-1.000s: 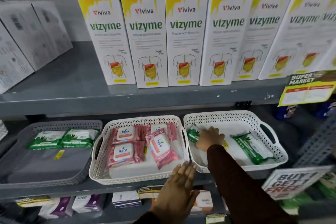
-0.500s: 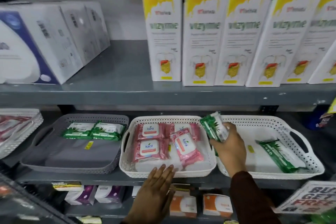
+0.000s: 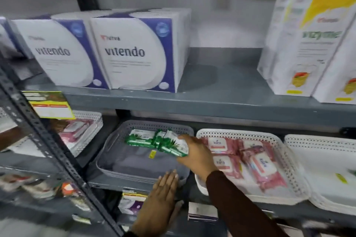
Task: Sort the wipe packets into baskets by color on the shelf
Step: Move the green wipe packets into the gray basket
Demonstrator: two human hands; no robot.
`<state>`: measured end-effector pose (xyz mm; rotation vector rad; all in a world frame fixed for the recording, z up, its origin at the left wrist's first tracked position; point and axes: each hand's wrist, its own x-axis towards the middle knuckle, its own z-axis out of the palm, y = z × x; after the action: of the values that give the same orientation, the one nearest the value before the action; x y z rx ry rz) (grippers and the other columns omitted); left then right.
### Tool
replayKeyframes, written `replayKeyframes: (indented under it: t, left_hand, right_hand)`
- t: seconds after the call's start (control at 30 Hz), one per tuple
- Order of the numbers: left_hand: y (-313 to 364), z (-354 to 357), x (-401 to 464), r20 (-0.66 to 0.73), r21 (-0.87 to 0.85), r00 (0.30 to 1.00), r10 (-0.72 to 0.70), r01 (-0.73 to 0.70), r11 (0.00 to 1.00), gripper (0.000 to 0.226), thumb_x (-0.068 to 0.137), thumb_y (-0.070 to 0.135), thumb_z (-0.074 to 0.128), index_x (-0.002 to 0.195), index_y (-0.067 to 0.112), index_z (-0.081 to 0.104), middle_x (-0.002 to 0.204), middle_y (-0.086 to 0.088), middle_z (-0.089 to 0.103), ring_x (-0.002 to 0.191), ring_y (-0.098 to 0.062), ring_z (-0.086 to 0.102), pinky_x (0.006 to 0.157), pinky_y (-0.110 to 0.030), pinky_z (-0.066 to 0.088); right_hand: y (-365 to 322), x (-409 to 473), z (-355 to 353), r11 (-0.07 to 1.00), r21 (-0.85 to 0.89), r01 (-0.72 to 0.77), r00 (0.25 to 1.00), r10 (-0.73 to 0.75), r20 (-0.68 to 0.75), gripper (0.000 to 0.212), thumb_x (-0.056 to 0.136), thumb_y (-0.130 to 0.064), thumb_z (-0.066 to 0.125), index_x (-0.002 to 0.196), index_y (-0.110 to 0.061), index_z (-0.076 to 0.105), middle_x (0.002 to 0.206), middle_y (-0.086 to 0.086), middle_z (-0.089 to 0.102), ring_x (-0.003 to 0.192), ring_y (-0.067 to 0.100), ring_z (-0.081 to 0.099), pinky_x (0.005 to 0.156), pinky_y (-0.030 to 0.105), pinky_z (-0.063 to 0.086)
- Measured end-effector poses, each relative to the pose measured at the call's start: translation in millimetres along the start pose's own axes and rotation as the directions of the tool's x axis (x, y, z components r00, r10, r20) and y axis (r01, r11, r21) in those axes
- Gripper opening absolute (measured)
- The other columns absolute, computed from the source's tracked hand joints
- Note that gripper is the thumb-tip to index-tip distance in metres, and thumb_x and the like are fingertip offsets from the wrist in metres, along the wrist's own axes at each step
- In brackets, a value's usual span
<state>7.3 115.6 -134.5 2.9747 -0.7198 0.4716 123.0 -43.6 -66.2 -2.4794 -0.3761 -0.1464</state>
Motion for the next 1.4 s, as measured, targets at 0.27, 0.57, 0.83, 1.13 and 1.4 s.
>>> replayKeyframes:
  t: [0.27, 0.57, 0.83, 1.13, 1.4]
  left_hand:
    - [-49, -2, -26, -0.044, -0.052, 0.998, -0.047, 0.045, 0.998, 0.063, 0.096, 0.046, 0.039, 0.137, 0.000, 0.050, 0.145, -0.011, 0.047, 0.132, -0.027, 0.045, 0.107, -0.038, 0.028]
    - [-33, 2, -18, -0.038, -0.033, 0.998, -0.053, 0.051, 0.998, 0.065, 0.092, 0.048, 0.040, 0.130, -0.002, 0.056, 0.140, -0.015, 0.051, 0.127, -0.035, 0.050, 0.106, -0.039, 0.024]
    - [52, 14, 16, -0.035, -0.177, 0.999, -0.021, 0.014, 0.984, 0.070, 0.099, 0.052, 0.028, 0.127, -0.005, 0.058, 0.140, -0.017, 0.048, 0.132, -0.032, 0.045, 0.110, -0.036, 0.019]
    - [136, 32, 54, -0.179, -0.209, 0.983, 0.040, -0.078, 0.975, 0.062, 0.099, 0.053, 0.027, 0.130, 0.001, 0.043, 0.145, -0.015, 0.045, 0.147, -0.017, 0.007, 0.110, -0.038, 0.019]
    - [238, 38, 103, -0.083, -0.080, 0.991, 0.107, -0.114, 0.990, 0.067, 0.098, 0.050, 0.029, 0.118, -0.002, 0.066, 0.126, -0.017, 0.063, 0.114, -0.037, 0.061, 0.111, -0.036, 0.014]
  right_hand:
    - [-29, 31, 70, 0.980, -0.193, -0.053, 0.988, 0.079, 0.131, 0.048, 0.088, -0.041, 0.068, 0.125, -0.012, 0.060, 0.125, 0.013, 0.063, 0.115, 0.031, 0.061, 0.099, 0.040, 0.050]
    - [-24, 27, 55, 0.982, 0.052, -0.183, 0.975, 0.175, 0.135, 0.039, 0.094, -0.032, 0.059, 0.126, -0.009, 0.065, 0.113, 0.018, 0.072, 0.100, 0.032, 0.069, 0.087, 0.036, 0.056]
    - [63, -33, -37, 0.942, 0.269, -0.200, 0.941, 0.262, -0.216, 0.026, 0.093, -0.021, 0.062, 0.116, -0.018, 0.072, 0.084, 0.000, 0.076, 0.055, 0.000, 0.056, 0.059, 0.018, 0.045]
    - [257, -131, -175, 0.798, 0.227, -0.558, 0.650, 0.591, -0.478, 0.026, 0.088, -0.008, 0.066, 0.112, -0.005, 0.073, 0.116, 0.015, 0.073, 0.105, 0.034, 0.068, 0.092, 0.037, 0.052]
    - [345, -159, -244, 0.402, -0.098, -0.910, 0.413, 0.867, -0.280, 0.053, 0.089, -0.027, 0.057, 0.138, -0.011, 0.046, 0.142, 0.024, 0.043, 0.127, 0.041, 0.045, 0.104, 0.047, 0.041]
